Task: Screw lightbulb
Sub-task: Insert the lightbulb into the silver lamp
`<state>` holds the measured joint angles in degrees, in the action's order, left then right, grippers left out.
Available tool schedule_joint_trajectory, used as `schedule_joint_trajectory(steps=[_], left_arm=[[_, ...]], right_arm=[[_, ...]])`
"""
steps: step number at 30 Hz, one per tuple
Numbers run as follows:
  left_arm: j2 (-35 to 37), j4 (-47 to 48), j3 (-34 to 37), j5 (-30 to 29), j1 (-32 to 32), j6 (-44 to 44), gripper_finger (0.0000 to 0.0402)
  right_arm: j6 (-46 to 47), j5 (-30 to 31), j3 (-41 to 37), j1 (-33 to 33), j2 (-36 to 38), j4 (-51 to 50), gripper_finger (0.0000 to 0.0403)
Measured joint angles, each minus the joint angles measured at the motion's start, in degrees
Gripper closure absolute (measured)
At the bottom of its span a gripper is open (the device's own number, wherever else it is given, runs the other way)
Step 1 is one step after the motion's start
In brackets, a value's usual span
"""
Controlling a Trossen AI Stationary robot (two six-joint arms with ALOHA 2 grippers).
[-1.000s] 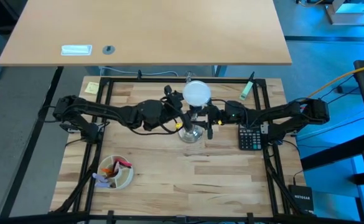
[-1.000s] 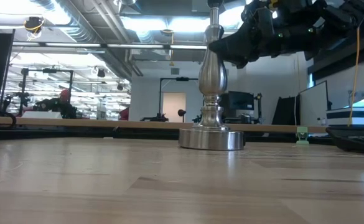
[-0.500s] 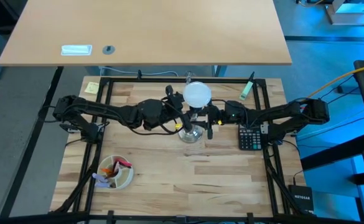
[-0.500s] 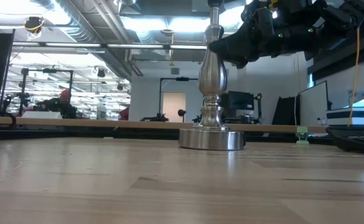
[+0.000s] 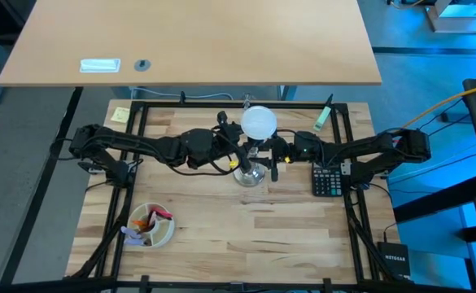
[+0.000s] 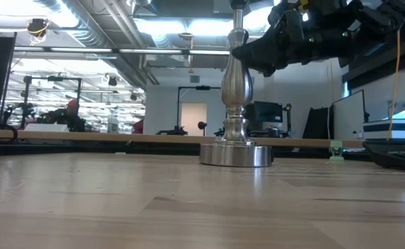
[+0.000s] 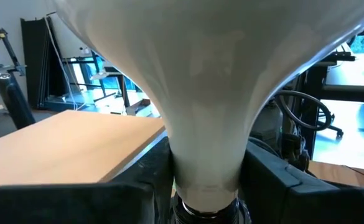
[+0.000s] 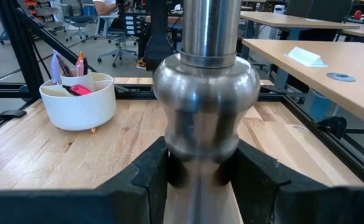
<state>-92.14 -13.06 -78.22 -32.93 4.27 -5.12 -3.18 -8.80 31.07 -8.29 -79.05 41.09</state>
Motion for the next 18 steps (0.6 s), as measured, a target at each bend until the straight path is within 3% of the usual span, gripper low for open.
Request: schedule_joint_trajectory(steps=[10,15,18], left_arm=[[0.5,0.3,0.0,3.3,0.5,2.1,0.0268],[2.2,0.3,0.0,8.7,1.1,3.6,0.0268],[2.8,-0.5,-0.2,13.0,1.1,4.6,0.0268]], right_arm=[[-0.6,-5.0,-0.3,-0.1,1.9,0.9,0.026],[-1.0,-11.1,1.1,-0.1,5.1,-1.5,0.026],[2.5,-17.9,3.4,0.5,6.7,-5.1,0.026]])
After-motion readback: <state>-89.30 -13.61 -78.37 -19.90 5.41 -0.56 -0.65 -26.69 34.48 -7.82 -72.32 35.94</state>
